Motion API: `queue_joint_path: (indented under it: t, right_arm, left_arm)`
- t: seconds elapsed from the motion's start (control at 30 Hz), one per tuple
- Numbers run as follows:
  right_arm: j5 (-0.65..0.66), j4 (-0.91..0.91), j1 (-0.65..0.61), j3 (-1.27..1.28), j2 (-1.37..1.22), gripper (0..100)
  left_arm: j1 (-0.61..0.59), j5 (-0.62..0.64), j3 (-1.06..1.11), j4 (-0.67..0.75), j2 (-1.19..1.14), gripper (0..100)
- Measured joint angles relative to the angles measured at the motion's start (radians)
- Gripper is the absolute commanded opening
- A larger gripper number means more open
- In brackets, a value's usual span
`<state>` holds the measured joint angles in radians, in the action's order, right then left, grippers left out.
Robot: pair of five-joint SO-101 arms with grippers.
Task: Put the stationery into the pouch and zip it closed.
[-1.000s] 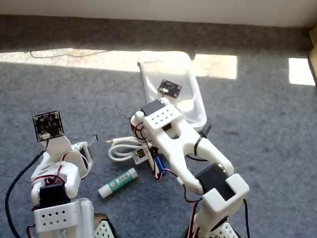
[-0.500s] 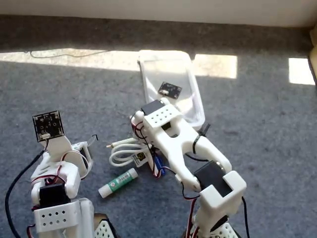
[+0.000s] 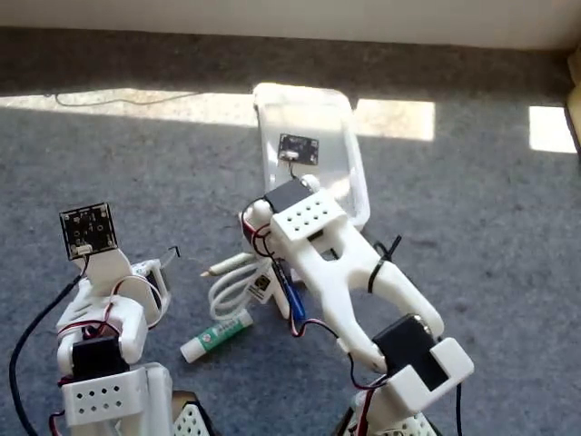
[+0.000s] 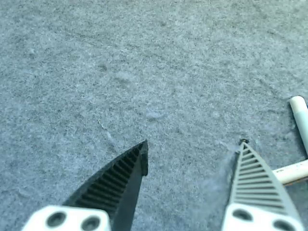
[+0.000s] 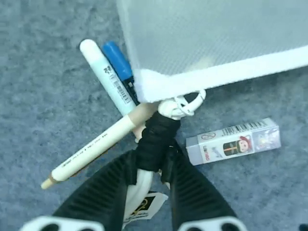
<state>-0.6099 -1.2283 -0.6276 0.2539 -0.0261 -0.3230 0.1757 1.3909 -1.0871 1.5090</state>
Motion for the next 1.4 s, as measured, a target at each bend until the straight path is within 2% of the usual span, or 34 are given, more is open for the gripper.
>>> queue_joint_path:
  t: [0.3,0.6,0.8,0.97,1.1,1.4]
  right_arm:
    - [0.385,-0.12,0.003,0.0,0.018,2.1]
    - [0.695,-0.204,0.135,0.0,0.018,1.9]
    - [0.795,-0.204,0.146,0.0,0.018,1.9]
    - [0.931,-0.212,0.15,0.0,0.018,4.8]
    - [0.956,-0.258,0.18,0.0,0.018,15.1]
    - [0.957,-0.302,0.224,0.0,0.055,15.9]
  left_arm:
    - [0.0,0.0,0.0,0.0,0.0,27]
    - [0.0,0.0,0.0,0.0,0.0,27]
    - [0.0,0.0,0.0,0.0,0.0,27]
    - [0.0,0.0,0.0,0.0,0.0,27]
    - [0.0,0.0,0.0,0.0,0.0,27]
    - [0.0,0.0,0.0,0.0,0.0,27]
